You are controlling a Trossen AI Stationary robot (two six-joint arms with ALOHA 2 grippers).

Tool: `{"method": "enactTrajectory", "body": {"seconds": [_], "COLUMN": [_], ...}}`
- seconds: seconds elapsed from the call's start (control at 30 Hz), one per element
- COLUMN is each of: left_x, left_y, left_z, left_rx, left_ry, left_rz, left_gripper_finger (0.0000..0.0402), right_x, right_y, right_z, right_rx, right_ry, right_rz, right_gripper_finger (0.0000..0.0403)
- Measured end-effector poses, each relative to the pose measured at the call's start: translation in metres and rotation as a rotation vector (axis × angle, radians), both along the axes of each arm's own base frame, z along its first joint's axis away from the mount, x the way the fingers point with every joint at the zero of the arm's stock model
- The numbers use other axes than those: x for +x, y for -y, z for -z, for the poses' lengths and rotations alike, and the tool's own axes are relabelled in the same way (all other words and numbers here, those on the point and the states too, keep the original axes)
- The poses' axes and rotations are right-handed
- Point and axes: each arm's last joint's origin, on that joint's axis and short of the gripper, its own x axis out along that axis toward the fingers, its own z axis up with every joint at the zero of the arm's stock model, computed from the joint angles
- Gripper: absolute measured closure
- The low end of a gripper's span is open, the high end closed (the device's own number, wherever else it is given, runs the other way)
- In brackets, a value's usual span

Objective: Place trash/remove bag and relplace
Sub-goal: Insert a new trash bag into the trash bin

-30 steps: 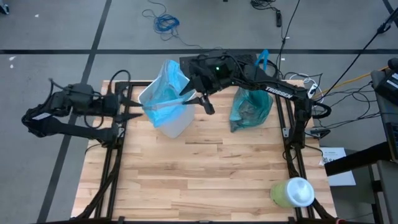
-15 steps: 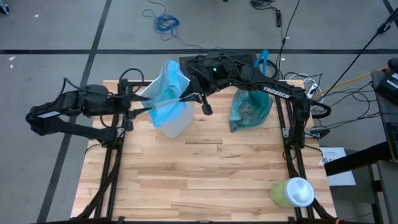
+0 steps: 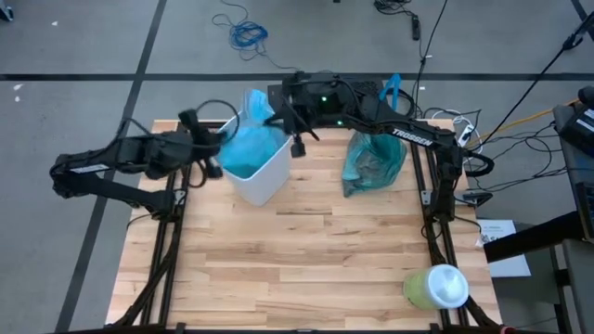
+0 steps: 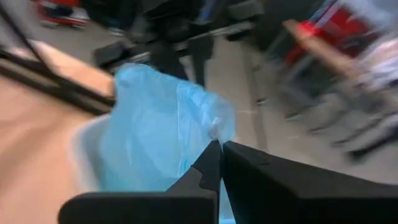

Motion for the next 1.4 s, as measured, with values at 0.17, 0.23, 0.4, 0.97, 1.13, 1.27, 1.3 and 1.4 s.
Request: {"method": "enactTrajectory", "body": {"seconds": [0.17, 0.23, 0.4, 0.97, 1.13, 1.27, 1.3, 1.4], "left_x": [0.003, 0.004, 0.003, 0.003, 0.005, 0.003, 0.003, 0.002], "left_y": [-0.004, -0.004, -0.004, 0.008, 0.021, 0.032, 0.035, 0.043], "left_z": [-0.014, -0.017, -0.014, 0.012, 0.018, 0.017, 0.016, 0.015], "left_rx": [0.160, 0.168, 0.132, 0.109, 0.112, 0.139, 0.144, 0.155], "left_ry": [0.070, 0.091, 0.105, 0.090, 0.103, 0.120, 0.127, 0.147], "left_rz": [-0.136, -0.136, -0.151, -0.293, -0.240, -0.207, -0.198, -0.174], "left_gripper_finger": [0.0399, 0.0400, 0.0400, 0.0401, 0.0401, 0.0401, 0.0401, 0.0401], "right_x": [0.002, 0.002, 0.008, 0.035, 0.035, 0.036, 0.037, 0.040], "right_y": [0.004, 0.004, 0.003, 0.009, 0.005, -0.014, -0.020, -0.039], "right_z": [-0.012, -0.013, 0.001, 0.069, 0.068, 0.061, 0.060, 0.059], "right_rx": [-0.162, -0.195, -0.179, -0.299, -0.367, -0.438, -0.458, -0.517], "right_ry": [0.109, 0.115, 0.028, -0.252, -0.271, -0.249, -0.245, -0.248], "right_rz": [0.096, 0.102, 0.086, 0.193, 0.206, 0.165, 0.155, 0.125], "right_gripper_finger": [0.0402, 0.0402, 0.0403, 0.0403, 0.0403, 0.0403, 0.0403, 0.0403]}}
